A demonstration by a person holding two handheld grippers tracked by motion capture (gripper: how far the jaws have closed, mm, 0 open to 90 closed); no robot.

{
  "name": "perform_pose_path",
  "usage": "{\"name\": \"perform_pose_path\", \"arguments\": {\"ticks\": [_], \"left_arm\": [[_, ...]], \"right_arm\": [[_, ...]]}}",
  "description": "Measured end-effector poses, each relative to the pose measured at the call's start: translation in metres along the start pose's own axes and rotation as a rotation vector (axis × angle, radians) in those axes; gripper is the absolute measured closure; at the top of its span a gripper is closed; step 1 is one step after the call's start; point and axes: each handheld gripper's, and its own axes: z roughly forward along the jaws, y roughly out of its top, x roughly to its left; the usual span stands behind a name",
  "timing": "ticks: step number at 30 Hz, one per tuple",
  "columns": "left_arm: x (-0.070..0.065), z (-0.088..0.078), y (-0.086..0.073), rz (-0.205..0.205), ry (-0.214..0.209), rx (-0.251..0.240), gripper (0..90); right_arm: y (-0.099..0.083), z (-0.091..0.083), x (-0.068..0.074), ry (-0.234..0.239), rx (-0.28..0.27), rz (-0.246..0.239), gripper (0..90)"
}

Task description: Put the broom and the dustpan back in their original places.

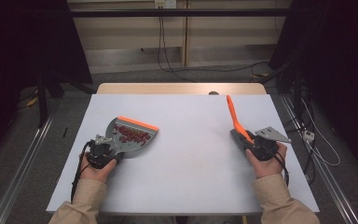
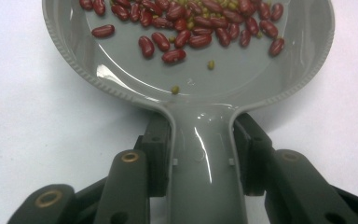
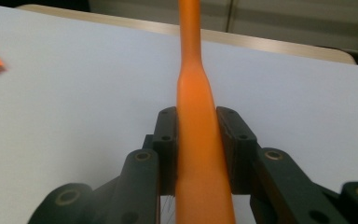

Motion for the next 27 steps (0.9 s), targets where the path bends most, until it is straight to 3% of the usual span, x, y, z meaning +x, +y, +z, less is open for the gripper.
{"name": "perform_pose_path", "arguments": {"ticks": [4,7,12,15,18,20,22,24,27], "left_arm": [[-0.002,0.001,-0.001,-0.015,0.0,-0.018,62.5],[-0.007,0.0,-0.001,-0.017,-0.027,-0.028,59.5],[-0.02,0.0,-0.002,-0.031,-0.104,-0.059,49.6],[-0.021,-0.002,-0.001,-0.04,-0.13,-0.078,43.3],[-0.021,-0.009,-0.003,-0.042,-0.158,-0.115,32.6],[-0.021,-0.015,-0.004,-0.026,-0.193,-0.165,24.5],[-0.022,-0.02,-0.006,0.011,-0.204,-0.2,20.3],[-0.02,-0.023,-0.007,0.024,-0.216,-0.236,13.7],[-0.014,-0.028,-0.008,0.034,-0.228,-0.274,12.1]], "right_arm": [[-0.003,0.0,-0.008,-0.077,0.016,-0.04,71.1],[-0.006,0.0,-0.009,-0.104,0.02,-0.045,71.1],[-0.008,-0.001,0.003,-0.075,0.022,-0.062,70.1],[-0.01,0.0,0.011,-0.033,0.031,-0.03,68.0],[-0.014,0.002,0.019,0.045,0.039,-0.002,62.0],[-0.016,0.002,0.022,0.109,0.018,0.062,59.5],[-0.016,-0.001,0.022,0.175,-0.009,0.13,51.4],[-0.017,-0.005,0.021,0.195,-0.029,0.116,43.7],[-0.023,-0.012,0.017,0.217,-0.036,0.123,38.4]]}}
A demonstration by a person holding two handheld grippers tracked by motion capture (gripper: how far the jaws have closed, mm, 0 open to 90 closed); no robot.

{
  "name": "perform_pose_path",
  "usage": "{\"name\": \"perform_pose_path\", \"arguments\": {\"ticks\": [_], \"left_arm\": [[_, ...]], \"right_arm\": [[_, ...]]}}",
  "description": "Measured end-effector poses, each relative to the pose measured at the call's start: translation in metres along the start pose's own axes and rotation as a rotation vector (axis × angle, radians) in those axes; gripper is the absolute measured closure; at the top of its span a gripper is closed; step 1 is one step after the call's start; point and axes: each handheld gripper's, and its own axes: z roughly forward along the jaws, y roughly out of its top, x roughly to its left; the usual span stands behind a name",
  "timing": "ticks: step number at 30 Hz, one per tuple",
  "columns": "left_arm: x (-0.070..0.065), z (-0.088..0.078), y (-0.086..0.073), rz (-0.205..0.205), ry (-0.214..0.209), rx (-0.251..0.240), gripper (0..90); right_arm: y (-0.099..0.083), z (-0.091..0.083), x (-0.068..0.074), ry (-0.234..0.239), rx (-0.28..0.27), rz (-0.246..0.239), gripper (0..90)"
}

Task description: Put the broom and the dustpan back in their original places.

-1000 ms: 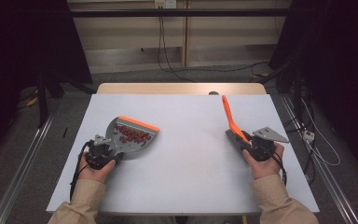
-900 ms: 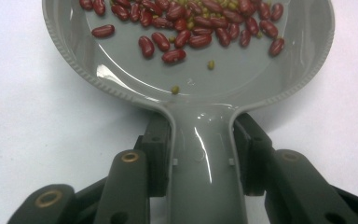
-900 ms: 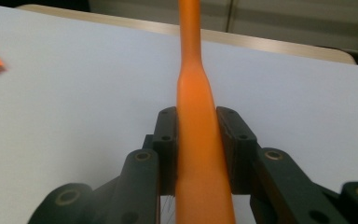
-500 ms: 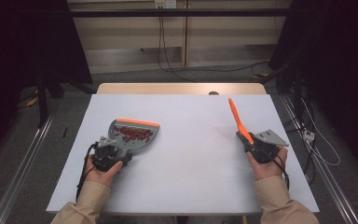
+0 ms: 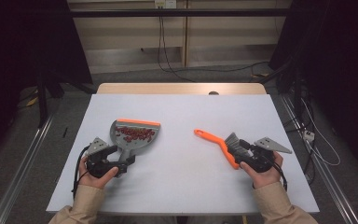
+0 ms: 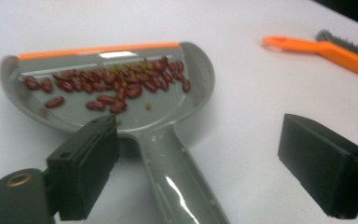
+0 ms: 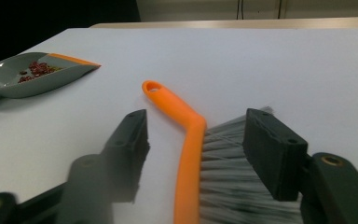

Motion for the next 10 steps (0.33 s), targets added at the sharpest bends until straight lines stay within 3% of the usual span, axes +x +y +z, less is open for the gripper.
{"name": "perform_pose_path", "arguments": {"ticks": [4,10], "left_arm": [[0.006,-0.007,-0.001,0.004,-0.016,-0.053,9.0],[0.004,-0.004,-0.001,0.035,-0.036,-0.059,8.0]], "right_arm": [[-0.005,-0.011,-0.003,0.012,-0.017,-0.029,30.3],[-0.01,-0.014,-0.003,0.051,-0.016,-0.06,24.9]]}}
